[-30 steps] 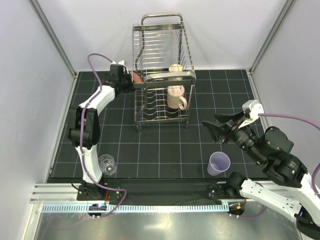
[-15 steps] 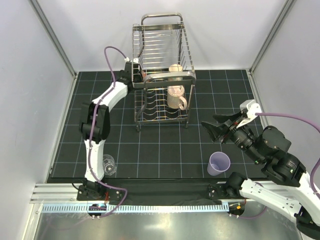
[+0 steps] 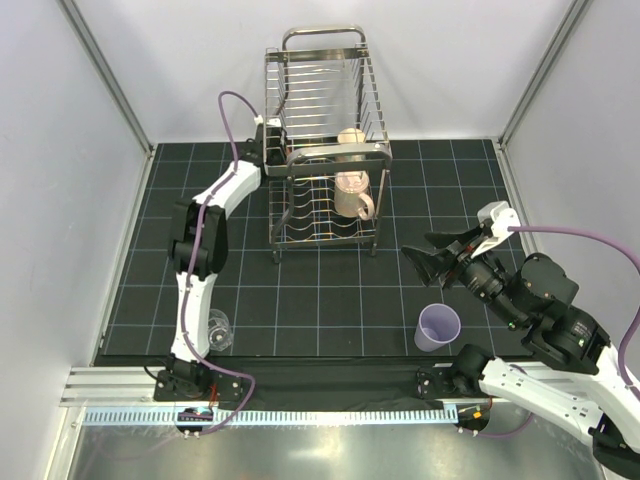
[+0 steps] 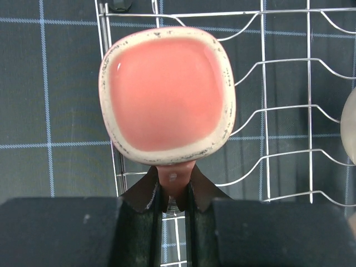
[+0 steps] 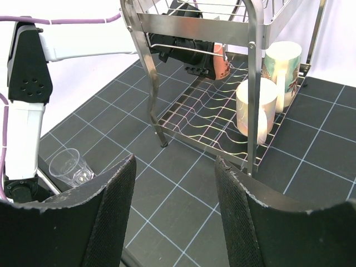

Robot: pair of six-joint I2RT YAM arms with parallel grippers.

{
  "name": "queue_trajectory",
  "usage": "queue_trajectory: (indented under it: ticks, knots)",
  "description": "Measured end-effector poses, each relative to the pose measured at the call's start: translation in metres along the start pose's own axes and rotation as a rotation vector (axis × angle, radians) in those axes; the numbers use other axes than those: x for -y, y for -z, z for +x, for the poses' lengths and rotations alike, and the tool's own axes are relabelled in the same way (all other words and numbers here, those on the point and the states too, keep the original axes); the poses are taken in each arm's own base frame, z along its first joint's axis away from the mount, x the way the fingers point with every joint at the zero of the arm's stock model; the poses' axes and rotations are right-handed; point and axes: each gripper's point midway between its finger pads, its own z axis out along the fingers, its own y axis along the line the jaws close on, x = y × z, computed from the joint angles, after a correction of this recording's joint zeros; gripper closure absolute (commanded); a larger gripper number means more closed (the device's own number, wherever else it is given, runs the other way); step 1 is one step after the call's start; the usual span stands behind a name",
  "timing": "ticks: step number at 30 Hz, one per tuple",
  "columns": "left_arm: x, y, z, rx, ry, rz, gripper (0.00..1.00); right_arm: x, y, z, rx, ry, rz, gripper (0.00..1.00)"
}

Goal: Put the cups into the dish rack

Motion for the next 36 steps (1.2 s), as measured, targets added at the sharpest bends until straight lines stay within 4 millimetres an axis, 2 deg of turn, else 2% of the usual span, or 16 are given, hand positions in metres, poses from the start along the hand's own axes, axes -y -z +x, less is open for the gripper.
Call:
queue_trajectory:
  ticks: [1,3,9,13,15,19,25,30,36]
  knots:
    - [0.0,0.0,0.0,-0.002,-0.002,-0.001,0.89,0.0,0.0,0.0,0.0,0.0,0.0,0.4]
    - [0.0,-0.001,0.0,-0.004,-0.004,-0.007,0.77,0.0,0.0,0.0,-0.001,-0.001,0.0,0.4]
    - [-0.001,0.001,-0.006,0.004,-0.004,-0.016,0.62,0.0,0.0,0.002,-0.006,-0.003,0.001,0.4]
    - [-0.001,0.001,-0.006,0.003,-0.001,-0.016,0.59,0.0,0.0,0.002,-0.009,-0.003,0.002,0.4]
    - [-0.001,0.001,-0.006,0.003,-0.001,-0.016,0.53,0.0,-0.001,0.003,-0.014,-0.005,0.002,0.4]
    - [-0.002,0.005,-0.002,-0.005,0.0,-0.019,0.48,0.0,-0.003,0.006,-0.026,-0.015,0.005,0.4]
    - [-0.006,0.035,-0.007,0.007,0.007,-0.018,0.43,-0.001,-0.004,0.007,-0.028,-0.023,0.005,0.39]
    - [-0.022,0.06,-0.01,0.01,0.042,-0.036,0.41,-0.001,-0.007,0.009,-0.039,-0.021,0.008,0.4]
    - [-0.041,0.108,-0.021,0.054,0.149,-0.029,0.41,0.0,-0.012,0.017,-0.071,-0.015,0.018,0.39]
